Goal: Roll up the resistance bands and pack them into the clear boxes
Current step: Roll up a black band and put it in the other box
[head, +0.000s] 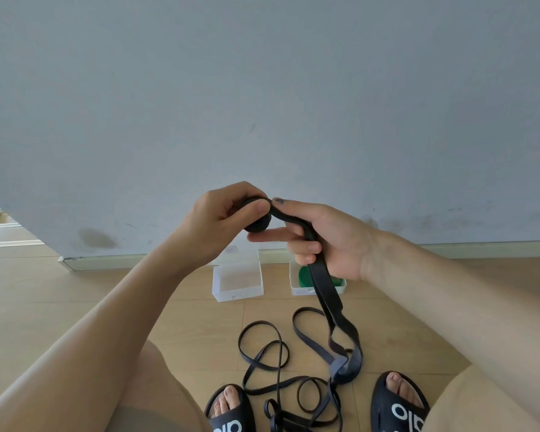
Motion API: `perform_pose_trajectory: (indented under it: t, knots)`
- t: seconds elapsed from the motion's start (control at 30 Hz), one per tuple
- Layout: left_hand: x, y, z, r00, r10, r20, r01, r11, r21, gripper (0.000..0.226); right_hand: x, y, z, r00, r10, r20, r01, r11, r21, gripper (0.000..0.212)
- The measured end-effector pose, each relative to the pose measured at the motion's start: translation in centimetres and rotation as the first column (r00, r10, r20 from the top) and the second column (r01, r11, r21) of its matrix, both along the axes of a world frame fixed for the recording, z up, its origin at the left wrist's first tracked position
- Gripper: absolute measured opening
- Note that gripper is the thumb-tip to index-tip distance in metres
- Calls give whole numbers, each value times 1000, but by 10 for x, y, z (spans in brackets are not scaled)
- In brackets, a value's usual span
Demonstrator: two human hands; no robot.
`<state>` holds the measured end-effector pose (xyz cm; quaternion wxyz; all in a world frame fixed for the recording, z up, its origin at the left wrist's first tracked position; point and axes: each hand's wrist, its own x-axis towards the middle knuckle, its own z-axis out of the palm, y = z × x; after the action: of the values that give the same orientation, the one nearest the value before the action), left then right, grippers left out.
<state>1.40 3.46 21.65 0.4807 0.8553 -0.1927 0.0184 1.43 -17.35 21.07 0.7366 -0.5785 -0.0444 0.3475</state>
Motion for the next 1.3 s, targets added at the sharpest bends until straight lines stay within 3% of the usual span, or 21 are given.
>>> perform_pose_trajectory:
  t: [0.23, 0.3, 0.37, 0.47, 0.57, 0.67, 0.73, 0.87, 0.93, 1.0, 1.07, 1.17, 1.3]
  knots:
    - [-1, -3, 4, 999, 24, 45, -24, 1000, -9, 14, 2, 3, 6, 997, -72, -18, 72, 997, 18, 14]
    - [-2, 1, 7, 999, 10, 50, -13, 998, 55, 12, 4, 3, 4, 998, -61, 10, 61, 997, -39, 20]
    - [-4, 5, 8, 998, -29, 52, 16, 973, 228, 3, 3, 2, 2, 996, -38, 81, 50, 985, -162, 39]
    - [-9, 3, 8, 994, -98, 44, 60, 844, 534, 16, 1, -3, 0, 973, 37, 230, 56, 921, -385, 51]
    - [-10, -6, 9, 989, -136, 60, 62, 748, 661, 23, 2, -4, -2, 951, 78, 298, 84, 866, -494, 53]
    - [-10, -11, 9, 981, -152, 123, 18, 694, 720, 27, 3, -4, -4, 938, 88, 336, 96, 864, -495, 51]
    - [-10, -10, 7, 976, -169, 135, 34, 735, 678, 32, 4, -7, -2, 934, 116, 338, 64, 875, -480, 49]
    - [-9, -4, 4, 978, -145, 150, 77, 920, 385, 27, 5, -16, 7, 959, 177, 222, -99, 941, -323, 34]
    - [-10, -5, 6, 984, -126, 128, 89, 962, 257, 5, 4, -17, 10, 969, 202, 143, -174, 967, -189, 39]
    - [-10, -6, 7, 989, -118, 87, 107, 987, 124, 13, 4, -16, 10, 980, 181, 86, -178, 983, -46, 46]
    - [-7, -3, 6, 991, -125, 45, 125, 992, 6, 12, 5, -16, 11, 987, 146, 69, -149, 988, 41, 39]
    - [-7, 0, 6, 988, -141, 58, 140, 990, 26, 8, 9, -17, 10, 983, 155, 95, -156, 988, 10, 30]
    - [-9, 1, 6, 977, -176, 119, 143, 959, 245, 9, 13, -17, 5, 968, 155, 195, -123, 979, -165, 21]
